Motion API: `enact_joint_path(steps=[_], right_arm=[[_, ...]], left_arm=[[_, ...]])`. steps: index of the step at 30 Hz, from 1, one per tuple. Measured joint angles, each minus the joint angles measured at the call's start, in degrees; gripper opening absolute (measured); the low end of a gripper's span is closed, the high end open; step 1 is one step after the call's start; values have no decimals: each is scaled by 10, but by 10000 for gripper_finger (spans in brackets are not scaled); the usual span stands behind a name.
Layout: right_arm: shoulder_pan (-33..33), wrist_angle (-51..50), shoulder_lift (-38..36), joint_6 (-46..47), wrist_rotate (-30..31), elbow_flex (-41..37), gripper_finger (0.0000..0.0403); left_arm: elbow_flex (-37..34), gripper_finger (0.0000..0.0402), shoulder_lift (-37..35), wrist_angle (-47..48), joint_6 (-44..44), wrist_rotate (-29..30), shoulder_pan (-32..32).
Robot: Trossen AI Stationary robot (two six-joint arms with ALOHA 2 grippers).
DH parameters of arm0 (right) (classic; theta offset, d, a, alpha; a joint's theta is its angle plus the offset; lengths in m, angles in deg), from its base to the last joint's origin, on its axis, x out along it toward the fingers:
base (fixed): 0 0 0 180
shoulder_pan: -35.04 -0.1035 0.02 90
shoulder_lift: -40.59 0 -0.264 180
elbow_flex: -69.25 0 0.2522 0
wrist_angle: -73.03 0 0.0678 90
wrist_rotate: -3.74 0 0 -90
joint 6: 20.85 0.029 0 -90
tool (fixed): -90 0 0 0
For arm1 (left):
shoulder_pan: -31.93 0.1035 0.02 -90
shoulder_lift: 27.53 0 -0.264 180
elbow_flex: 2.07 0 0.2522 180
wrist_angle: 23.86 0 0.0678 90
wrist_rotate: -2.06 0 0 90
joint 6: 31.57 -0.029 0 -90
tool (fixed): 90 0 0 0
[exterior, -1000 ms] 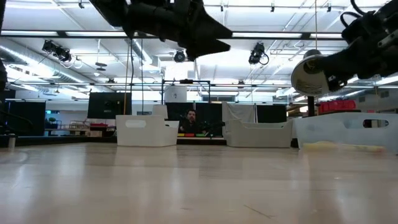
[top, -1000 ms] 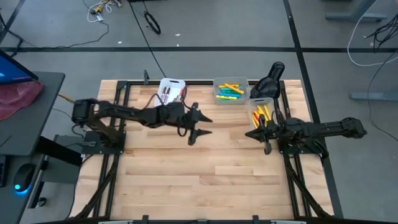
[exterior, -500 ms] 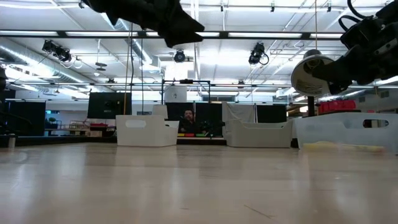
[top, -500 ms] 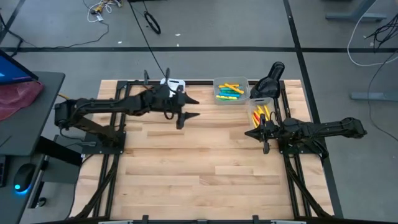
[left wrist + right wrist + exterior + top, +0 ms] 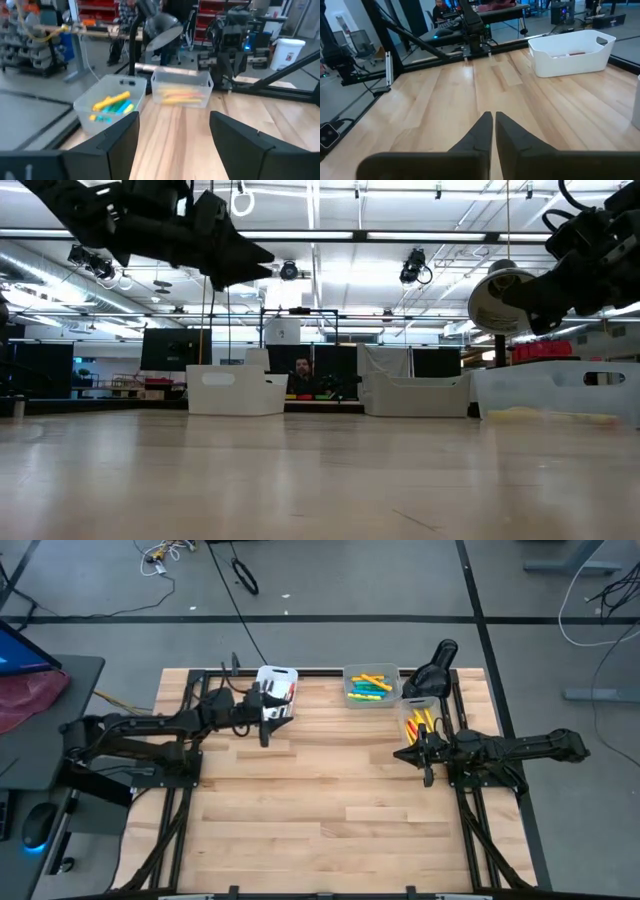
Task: Pick & Place Markers
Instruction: Return to Home Position
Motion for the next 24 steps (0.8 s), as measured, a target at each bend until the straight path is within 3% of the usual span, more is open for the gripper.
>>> enact_joint_path(steps=[7, 13, 17, 24], right_arm=[[-1, 0, -4, 0, 0, 0, 27], [-1, 1, -51, 0, -1, 0, 27], [-1, 4, -105, 0, -1, 0, 27], [-1, 30, -106, 0, -1, 1, 27]], left_arm=[[-3, 248, -4, 3, -22, -5, 2], [-3, 242, -5, -33, -54, 4, 3], [-3, 223, -8, -42, -70, 4, 3], [-3, 164, -8, -33, -76, -1, 3]])
